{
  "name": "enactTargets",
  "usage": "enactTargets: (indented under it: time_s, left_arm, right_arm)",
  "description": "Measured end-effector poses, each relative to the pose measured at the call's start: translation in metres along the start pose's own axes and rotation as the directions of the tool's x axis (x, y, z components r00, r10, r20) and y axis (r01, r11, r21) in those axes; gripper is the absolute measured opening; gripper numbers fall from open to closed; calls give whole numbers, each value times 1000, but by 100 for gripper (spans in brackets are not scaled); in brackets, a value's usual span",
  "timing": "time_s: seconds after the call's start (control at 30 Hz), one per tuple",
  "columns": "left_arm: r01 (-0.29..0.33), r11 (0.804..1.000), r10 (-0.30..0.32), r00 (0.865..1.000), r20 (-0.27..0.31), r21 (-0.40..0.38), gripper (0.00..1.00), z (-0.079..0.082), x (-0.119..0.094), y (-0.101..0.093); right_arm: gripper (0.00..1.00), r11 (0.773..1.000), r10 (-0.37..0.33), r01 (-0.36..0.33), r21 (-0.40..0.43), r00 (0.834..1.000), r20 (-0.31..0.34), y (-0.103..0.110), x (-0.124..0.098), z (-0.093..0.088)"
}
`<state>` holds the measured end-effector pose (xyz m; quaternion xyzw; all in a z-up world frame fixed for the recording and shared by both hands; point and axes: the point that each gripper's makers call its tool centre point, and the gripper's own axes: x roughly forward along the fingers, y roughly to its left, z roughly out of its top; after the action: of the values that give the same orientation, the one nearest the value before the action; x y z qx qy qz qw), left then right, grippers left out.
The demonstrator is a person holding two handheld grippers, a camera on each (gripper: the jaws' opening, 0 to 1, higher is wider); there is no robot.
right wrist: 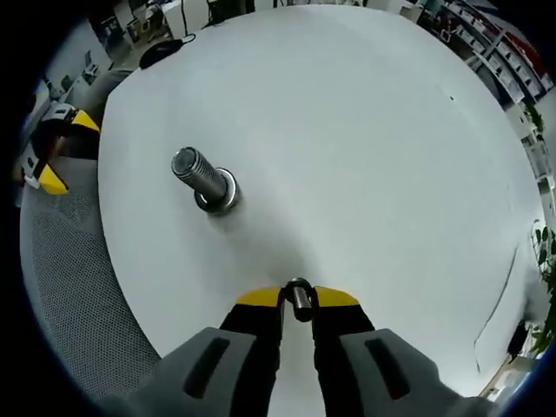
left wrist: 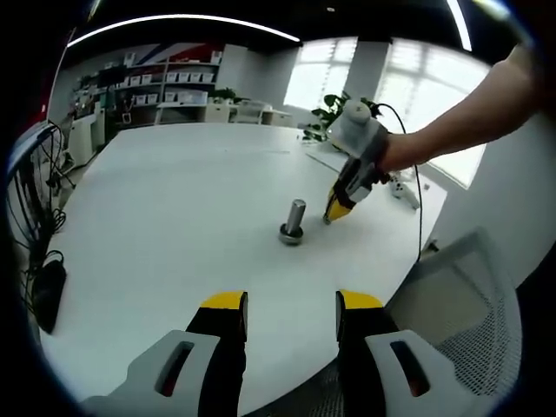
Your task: Place the washer onto the threaded stud by aligning its center hole with the stud, sliding it down to the base, and recovering from edge contact or off-axis alignment until the washer reaches the visible bottom stop.
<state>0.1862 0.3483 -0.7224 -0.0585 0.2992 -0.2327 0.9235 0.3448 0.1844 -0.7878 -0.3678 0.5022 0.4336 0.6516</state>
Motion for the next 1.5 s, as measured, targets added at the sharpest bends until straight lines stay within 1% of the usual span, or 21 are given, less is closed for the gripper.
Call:
enactTargets:
  time_s: [0.2,0.3,0.53,0.93,1.23,1.5]
  left_arm:
    - [4,1000,-4,1000,-1,1,39,0,0,-1]
    - [7,1000,-7,1000,-4,4,39,0,0,-2]
    - [7,1000,-7,1000,-6,3,39,0,0,-2]
    - [-7,1000,7,1000,-12,-2,39,-2,1,0]
    - [-22,1000,22,1000,-21,-1,39,-4,1,3]
    - [-47,999,47,998,-32,-2,39,-6,1,7]
  right_arm:
    - [15,1000,-2,2,-7,1000,7,-1,1,2]
    - [16,1000,2,-2,4,1000,19,0,1,4]
    - [18,1000,0,0,-5,1000,0,0,5,1]
    - [22,1000,0,0,-2,1000,28,-2,1,2]
    - [24,1000,7,-8,2,998,64,-3,-6,-5]
    - [25,1000,16,-16,6,996,88,1,-10,-16]
